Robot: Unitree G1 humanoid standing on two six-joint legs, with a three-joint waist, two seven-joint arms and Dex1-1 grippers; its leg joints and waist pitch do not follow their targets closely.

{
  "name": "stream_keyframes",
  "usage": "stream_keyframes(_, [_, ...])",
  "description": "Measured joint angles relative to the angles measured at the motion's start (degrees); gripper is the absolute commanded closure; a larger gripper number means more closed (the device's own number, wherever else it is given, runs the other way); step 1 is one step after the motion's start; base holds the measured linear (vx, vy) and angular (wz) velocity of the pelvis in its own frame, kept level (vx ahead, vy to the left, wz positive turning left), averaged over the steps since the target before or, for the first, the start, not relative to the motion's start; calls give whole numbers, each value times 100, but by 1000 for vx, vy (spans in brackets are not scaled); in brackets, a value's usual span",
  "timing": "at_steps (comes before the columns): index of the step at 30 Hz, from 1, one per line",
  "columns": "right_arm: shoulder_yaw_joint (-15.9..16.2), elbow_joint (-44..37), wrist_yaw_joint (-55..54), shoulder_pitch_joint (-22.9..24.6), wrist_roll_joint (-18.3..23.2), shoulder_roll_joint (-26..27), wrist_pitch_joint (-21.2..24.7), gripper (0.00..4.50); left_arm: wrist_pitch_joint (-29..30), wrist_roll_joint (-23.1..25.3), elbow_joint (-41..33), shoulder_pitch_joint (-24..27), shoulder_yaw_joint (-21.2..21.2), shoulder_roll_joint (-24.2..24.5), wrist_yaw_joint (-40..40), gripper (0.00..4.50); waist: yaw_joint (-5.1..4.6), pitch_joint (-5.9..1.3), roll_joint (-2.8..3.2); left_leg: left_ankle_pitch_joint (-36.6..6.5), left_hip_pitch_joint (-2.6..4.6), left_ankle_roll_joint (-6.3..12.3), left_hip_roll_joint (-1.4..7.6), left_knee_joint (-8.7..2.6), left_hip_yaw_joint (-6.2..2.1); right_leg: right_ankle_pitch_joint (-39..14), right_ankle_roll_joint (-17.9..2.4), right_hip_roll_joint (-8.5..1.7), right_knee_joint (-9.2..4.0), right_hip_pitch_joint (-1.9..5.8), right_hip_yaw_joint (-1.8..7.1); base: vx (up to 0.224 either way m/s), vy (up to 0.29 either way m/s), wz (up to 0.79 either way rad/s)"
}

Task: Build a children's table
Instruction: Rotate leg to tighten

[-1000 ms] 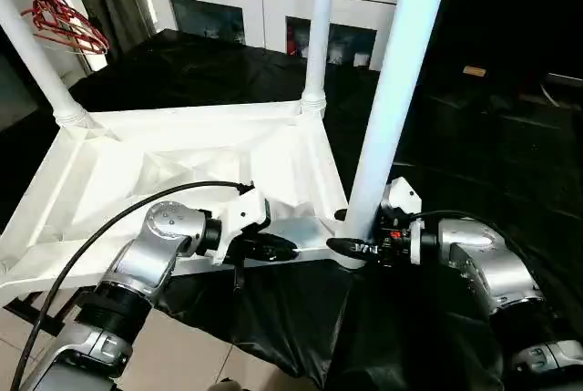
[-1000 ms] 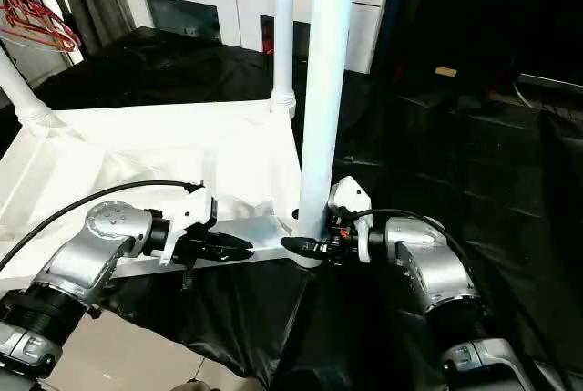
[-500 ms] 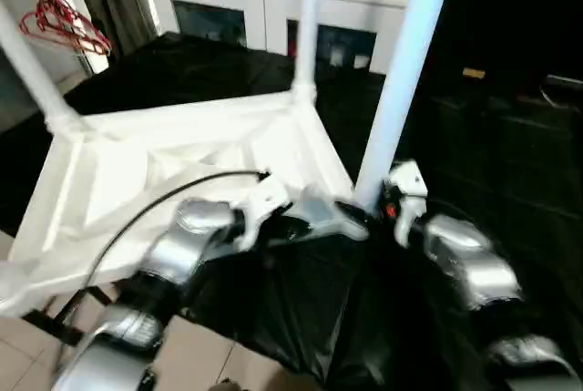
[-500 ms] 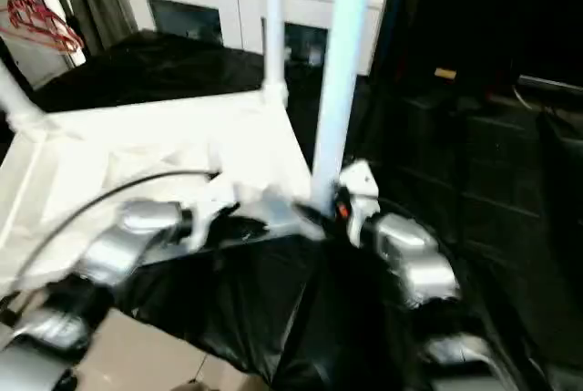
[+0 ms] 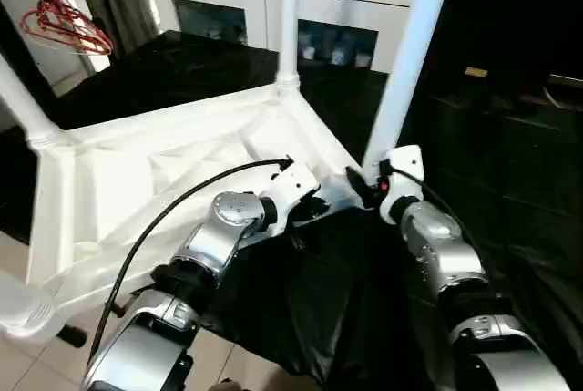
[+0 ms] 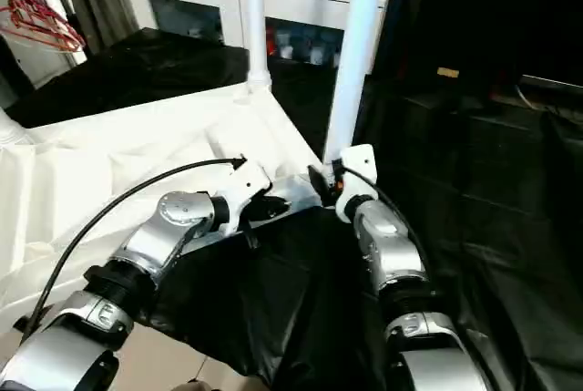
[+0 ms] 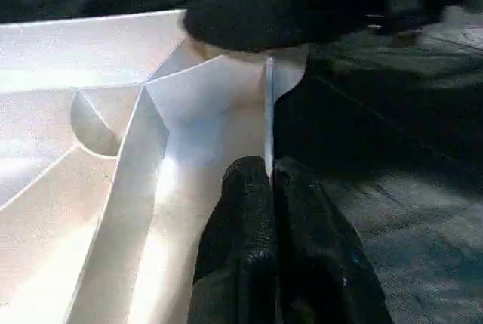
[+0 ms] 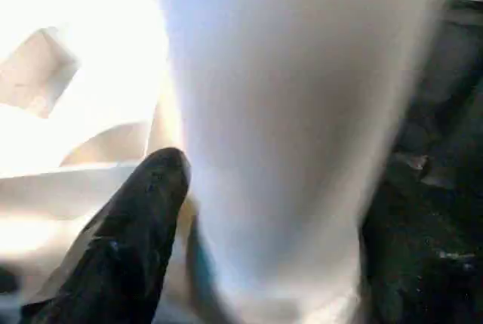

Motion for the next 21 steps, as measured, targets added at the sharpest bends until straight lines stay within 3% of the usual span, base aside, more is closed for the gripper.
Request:
stream_keyframes(5, [57,0,376,13,12,-115,-61,78,-27,-54,-56,42,30,88,-194,450,-18,3,9,0,1,0,3,-2,0,0,0,3,1,-2,-1,0,0,0])
stream_keyframes(21, [809,-1127,3675,692,336,-1410,189,78,-210,-523,-1026,680,-145,970,-2247,450,44,5,11,0,-4,1,5,-4,2,-3,0,1,0,-3,-4,0,0,0])
